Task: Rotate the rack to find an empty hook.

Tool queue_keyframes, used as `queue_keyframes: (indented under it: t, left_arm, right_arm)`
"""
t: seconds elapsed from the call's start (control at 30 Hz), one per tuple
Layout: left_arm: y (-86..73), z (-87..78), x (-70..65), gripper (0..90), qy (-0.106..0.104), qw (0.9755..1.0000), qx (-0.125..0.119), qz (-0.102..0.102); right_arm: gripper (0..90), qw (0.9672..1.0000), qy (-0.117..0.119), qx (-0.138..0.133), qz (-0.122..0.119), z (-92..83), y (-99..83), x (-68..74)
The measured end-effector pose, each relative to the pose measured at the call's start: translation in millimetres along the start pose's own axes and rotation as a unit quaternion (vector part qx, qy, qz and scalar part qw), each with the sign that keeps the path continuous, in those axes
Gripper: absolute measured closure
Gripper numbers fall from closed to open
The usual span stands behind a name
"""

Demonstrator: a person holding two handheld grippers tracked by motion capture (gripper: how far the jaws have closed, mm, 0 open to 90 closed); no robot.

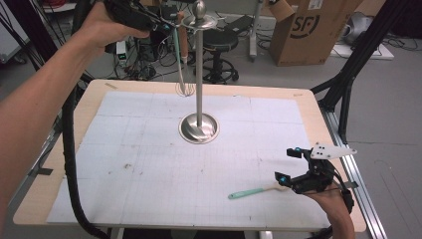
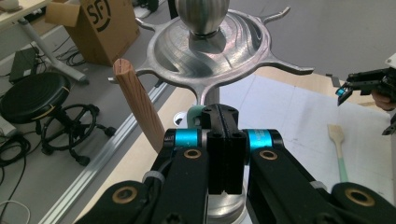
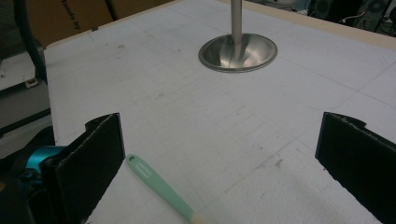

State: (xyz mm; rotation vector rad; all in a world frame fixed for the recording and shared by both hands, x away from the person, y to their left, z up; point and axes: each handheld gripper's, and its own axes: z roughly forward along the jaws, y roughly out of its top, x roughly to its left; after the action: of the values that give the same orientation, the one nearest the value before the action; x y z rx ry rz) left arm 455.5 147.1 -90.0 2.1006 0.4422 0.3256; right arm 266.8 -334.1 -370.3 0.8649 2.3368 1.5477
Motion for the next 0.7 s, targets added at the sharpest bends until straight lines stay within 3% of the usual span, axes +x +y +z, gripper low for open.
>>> queue_keyframes:
  t: [0.53,0.7]
  left_arm:
    - [1.0,3.6,16.2,90.0,0.029,0.9995,0.009,-0.003]
    - [0.7,4.4,18.9,90.0,0.027,0.9996,0.007,-0.005]
  right_arm:
    - [0.0,1.0000,-0.004,0.003,0.001,-0.8,-1.4,-1.6]
    - [0.0,1.0000,-0.003,0.004,0.001,-0.1,-1.4,-1.3]
